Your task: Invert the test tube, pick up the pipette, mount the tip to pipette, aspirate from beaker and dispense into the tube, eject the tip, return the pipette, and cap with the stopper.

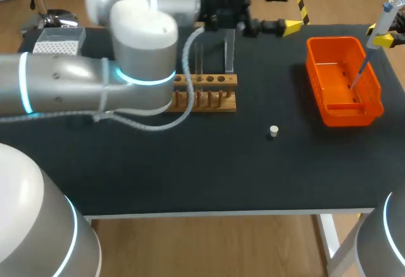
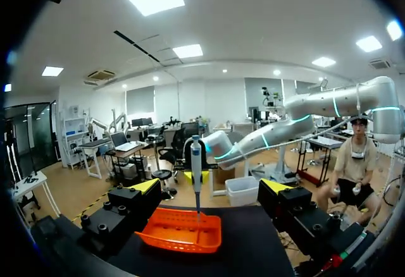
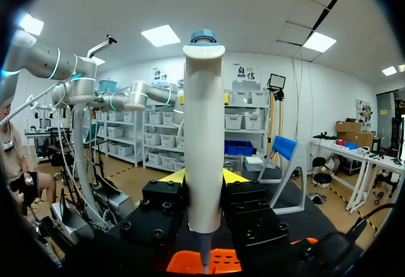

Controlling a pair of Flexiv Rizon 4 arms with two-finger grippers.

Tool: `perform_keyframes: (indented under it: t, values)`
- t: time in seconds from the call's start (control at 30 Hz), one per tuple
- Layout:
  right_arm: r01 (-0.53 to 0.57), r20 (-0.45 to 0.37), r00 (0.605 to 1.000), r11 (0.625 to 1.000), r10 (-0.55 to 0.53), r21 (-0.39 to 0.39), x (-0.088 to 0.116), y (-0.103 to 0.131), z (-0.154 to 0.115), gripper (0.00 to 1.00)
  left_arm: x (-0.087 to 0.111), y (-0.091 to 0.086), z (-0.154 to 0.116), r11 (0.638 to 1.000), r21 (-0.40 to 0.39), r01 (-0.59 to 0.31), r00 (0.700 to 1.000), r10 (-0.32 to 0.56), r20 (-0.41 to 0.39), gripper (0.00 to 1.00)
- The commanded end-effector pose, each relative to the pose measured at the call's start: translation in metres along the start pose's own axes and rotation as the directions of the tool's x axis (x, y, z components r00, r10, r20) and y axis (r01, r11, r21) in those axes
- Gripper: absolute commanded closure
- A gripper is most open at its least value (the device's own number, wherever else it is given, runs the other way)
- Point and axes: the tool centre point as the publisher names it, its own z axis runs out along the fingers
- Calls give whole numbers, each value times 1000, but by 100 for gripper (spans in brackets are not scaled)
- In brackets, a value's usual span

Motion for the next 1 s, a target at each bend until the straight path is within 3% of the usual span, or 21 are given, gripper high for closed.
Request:
perform_keyframes:
  t: [0.03, 0.07, 0.1, 0.13, 1.0]
  values:
    - [0, -9, 1000, 1000, 0, 0, -2, -1, -3, 100, -9, -4, 79, 1000, -8, 1, 1000, -1, -12, 15]
    - [0, -9, 1000, 1000, 0, 0, -2, -1, -3, 100, -9, -4, 79, 1000, -8, 1, 1000, -1, -12, 56]
    - [0, -9, 1000, 1000, 0, 0, -2, -1, -3, 100, -9, -4, 79, 1000, -8, 1, 1000, -1, -12, 85]
    - [0, -9, 1000, 1000, 0, 0, -2, -1, -3, 100, -9, -4, 79, 1000, -8, 1, 1000, -1, -12, 100]
    - [0, -9, 1000, 1000, 0, 0, -2, -1, -3, 100, -9, -4, 79, 1000, -8, 1, 1000, -1, -12, 100]
